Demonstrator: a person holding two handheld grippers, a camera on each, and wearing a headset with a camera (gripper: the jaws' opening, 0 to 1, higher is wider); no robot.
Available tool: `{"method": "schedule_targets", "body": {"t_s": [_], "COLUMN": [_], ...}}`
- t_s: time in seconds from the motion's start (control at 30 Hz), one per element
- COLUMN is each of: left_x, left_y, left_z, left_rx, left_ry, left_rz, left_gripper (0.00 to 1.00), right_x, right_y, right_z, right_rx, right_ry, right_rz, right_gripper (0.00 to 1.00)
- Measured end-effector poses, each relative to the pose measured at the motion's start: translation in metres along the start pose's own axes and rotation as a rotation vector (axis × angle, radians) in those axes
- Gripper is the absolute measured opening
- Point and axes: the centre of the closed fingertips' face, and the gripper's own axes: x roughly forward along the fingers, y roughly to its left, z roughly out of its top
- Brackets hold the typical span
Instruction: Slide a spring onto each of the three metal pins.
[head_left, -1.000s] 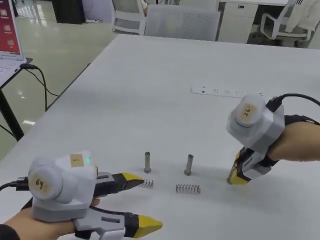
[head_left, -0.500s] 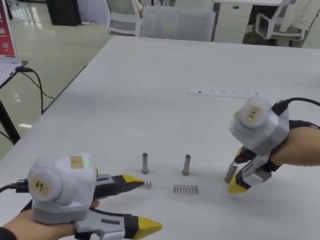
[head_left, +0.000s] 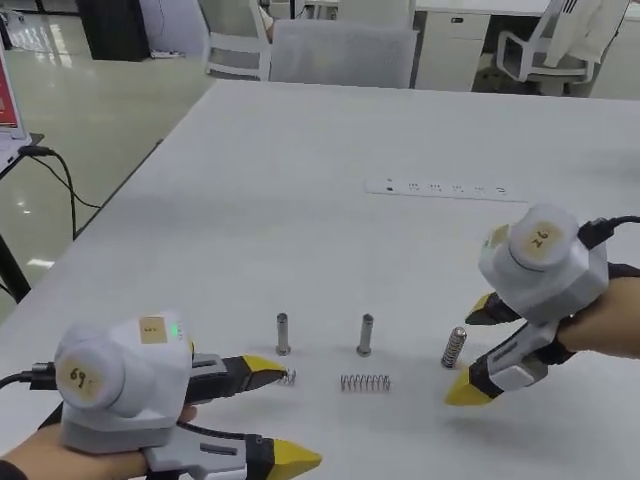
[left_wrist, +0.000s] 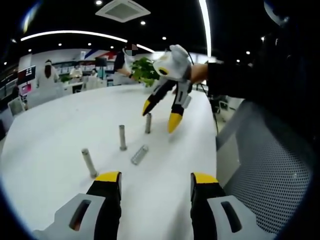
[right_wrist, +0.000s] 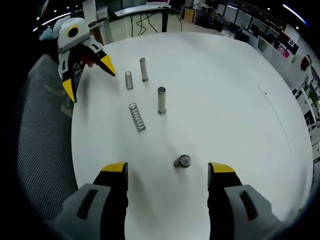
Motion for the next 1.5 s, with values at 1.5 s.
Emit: {"method": "schedule_targets", "body": {"t_s": [1.5], "left_x": [0.039], "left_y": [0.014], "left_z": [0.01], "left_rx": [0.1], "left_ry": [0.068], "left_rz": [-0.094], "left_gripper": [0.38], "right_x": [-0.04], "right_y": [0.041], "right_z": [-0.015], "right_rx": [0.173], "right_ry": [-0.321], "right_rz": [-0.09], "right_gripper": [0.73]}}
